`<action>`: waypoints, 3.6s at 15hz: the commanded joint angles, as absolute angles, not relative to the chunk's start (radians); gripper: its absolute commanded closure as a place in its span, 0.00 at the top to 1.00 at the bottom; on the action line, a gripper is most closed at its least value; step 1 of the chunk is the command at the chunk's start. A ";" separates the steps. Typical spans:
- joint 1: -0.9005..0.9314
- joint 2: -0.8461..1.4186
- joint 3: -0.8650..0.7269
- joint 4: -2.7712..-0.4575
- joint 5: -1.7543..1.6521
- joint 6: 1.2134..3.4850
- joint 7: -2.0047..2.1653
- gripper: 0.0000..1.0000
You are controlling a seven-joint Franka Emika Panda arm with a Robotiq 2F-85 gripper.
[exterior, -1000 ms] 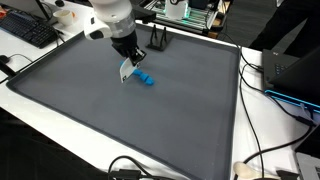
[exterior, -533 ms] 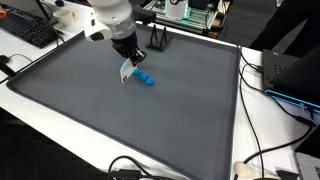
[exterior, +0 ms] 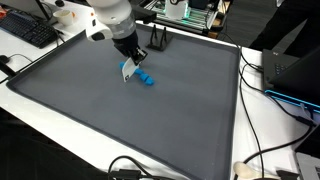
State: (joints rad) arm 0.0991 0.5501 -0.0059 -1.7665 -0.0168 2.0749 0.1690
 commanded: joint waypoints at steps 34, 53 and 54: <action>0.093 0.507 -0.017 -1.762 -0.120 2.025 0.135 0.01; 0.123 0.587 -0.012 -1.753 -0.234 2.042 0.063 0.01; 0.123 0.590 -0.012 -1.754 -0.237 2.045 0.064 0.01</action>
